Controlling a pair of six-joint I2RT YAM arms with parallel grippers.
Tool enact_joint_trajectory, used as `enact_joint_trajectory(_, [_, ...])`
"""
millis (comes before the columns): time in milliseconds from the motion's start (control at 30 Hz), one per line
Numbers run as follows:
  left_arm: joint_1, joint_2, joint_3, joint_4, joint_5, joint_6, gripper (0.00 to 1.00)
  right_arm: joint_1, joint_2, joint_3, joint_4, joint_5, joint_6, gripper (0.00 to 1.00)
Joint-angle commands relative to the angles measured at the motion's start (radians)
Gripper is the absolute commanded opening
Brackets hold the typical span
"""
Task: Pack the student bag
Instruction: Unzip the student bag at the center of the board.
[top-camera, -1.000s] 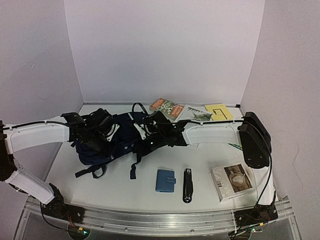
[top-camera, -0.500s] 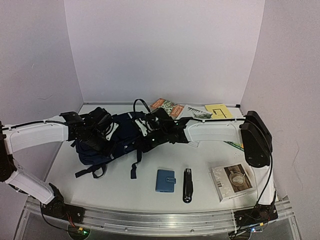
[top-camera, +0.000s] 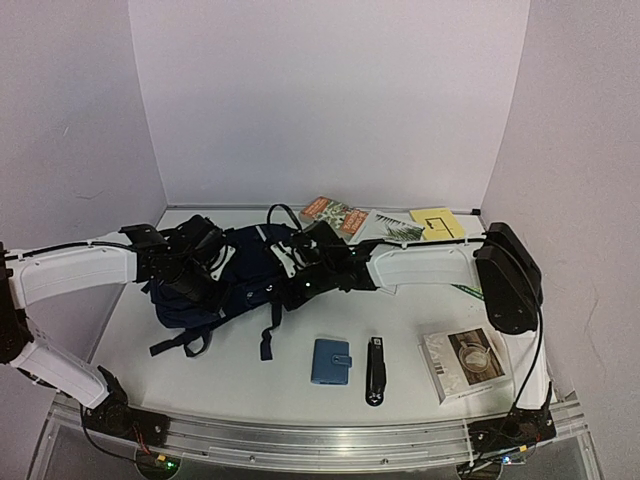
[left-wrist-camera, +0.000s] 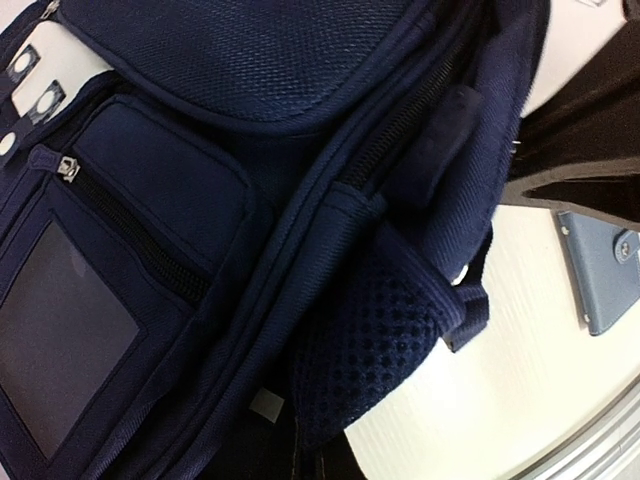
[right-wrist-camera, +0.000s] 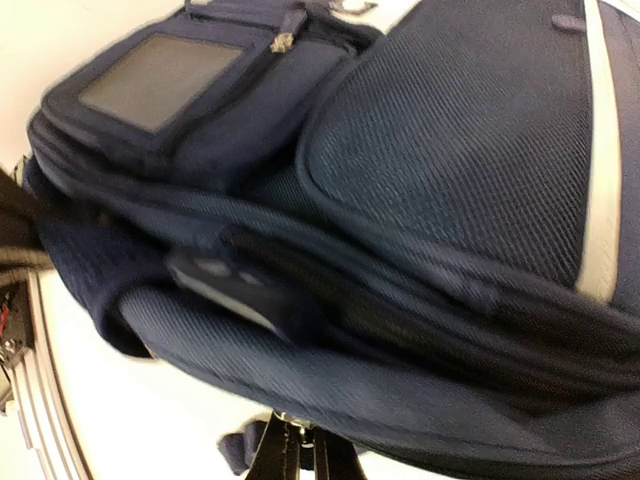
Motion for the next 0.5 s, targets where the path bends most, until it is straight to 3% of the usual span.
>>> enact_joint_trajectory(0, [0.051,-0.025,0.012,0.003,-0.150,-0.021,0.00,-0.052,-0.100,-0.083,-0.007,0.033,-0.035,0.00])
enact_joint_trajectory(200, [0.146,0.052,0.038,-0.117,-0.393,-0.065,0.00,-0.106,-0.129,-0.162,-0.012,-0.009,-0.045,0.00])
enact_joint_trajectory(300, [0.172,0.073,0.041,-0.121,-0.449,-0.067,0.00,-0.105,-0.111,-0.168,-0.016,-0.086,-0.025,0.00])
enact_joint_trajectory(400, [0.174,0.073,0.053,-0.090,-0.370,-0.021,0.02,-0.096,-0.086,-0.144,-0.017,-0.174,0.011,0.00])
enact_joint_trajectory(467, [0.171,0.030,0.044,-0.046,-0.223,0.045,0.16,-0.076,-0.077,-0.127,-0.018,-0.212,0.020,0.00])
